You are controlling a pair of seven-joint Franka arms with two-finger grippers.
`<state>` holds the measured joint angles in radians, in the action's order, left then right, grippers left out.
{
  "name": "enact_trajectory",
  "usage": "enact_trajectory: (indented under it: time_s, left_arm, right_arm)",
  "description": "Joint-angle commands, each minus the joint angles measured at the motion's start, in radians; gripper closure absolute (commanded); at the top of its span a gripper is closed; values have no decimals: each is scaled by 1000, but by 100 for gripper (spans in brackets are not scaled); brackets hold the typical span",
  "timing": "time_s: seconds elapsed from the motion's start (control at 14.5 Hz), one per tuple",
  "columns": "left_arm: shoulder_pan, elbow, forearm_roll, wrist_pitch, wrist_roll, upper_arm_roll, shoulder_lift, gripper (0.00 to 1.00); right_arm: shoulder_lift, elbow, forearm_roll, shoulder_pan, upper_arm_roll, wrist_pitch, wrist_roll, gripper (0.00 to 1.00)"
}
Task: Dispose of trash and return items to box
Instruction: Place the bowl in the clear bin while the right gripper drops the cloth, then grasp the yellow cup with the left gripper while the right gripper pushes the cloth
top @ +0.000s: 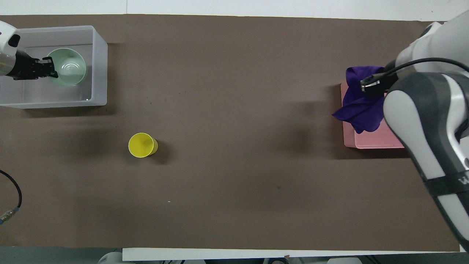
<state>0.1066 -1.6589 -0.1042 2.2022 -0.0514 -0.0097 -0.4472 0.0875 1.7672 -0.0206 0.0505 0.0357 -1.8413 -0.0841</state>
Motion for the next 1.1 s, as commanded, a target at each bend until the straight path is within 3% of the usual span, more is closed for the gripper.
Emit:
enact_trajectory:
  time_s: [0.0,0.07,0.14,0.21,0.34,0.48,0.55,0.62,0.76,0.83,1.03]
  left_arm:
    - [10,7,-6,85,-2,-4,-38,95]
    - [9,-4,-6,114,-4,-4,-39,64]
    - [8,-1,-6,114,-4,-4,-38,13]
    - [8,16,-6,90,-8,-4,-36,6]
    - [-4,89,-3,-22,-13,2,-13,5]
    - [-22,117,44,-174,-21,1,75,3]
    - [-46,98,58,-253,-33,-1,137,2]
    - [-68,55,60,-342,-59,-1,187,1]
    - [-152,-101,60,-403,-129,-3,306,1]
    - [-204,-164,60,-392,-174,-3,336,1]
    - [-353,-478,58,-233,-306,-6,480,1]
  right_arm:
    - [-14,61,-12,-87,-7,-16,-92,100]
    - [-11,79,-10,-112,-7,-33,-112,100]
    - [-5,112,-10,-138,-7,-68,-140,100]
    - [0,156,-10,-155,-7,-128,-167,100]
    - [5,257,-10,-159,-7,-272,-181,100]
    - [44,279,-10,-158,-7,-331,-180,99]
    - [61,279,-9,-158,-7,-334,-178,93]
    - [69,279,-9,-158,-7,-346,-178,84]
    - [74,270,-9,-152,-7,-339,-175,41]
    - [74,262,-9,-153,-7,-334,-172,26]
    - [57,221,-10,-144,-13,-287,-169,7]
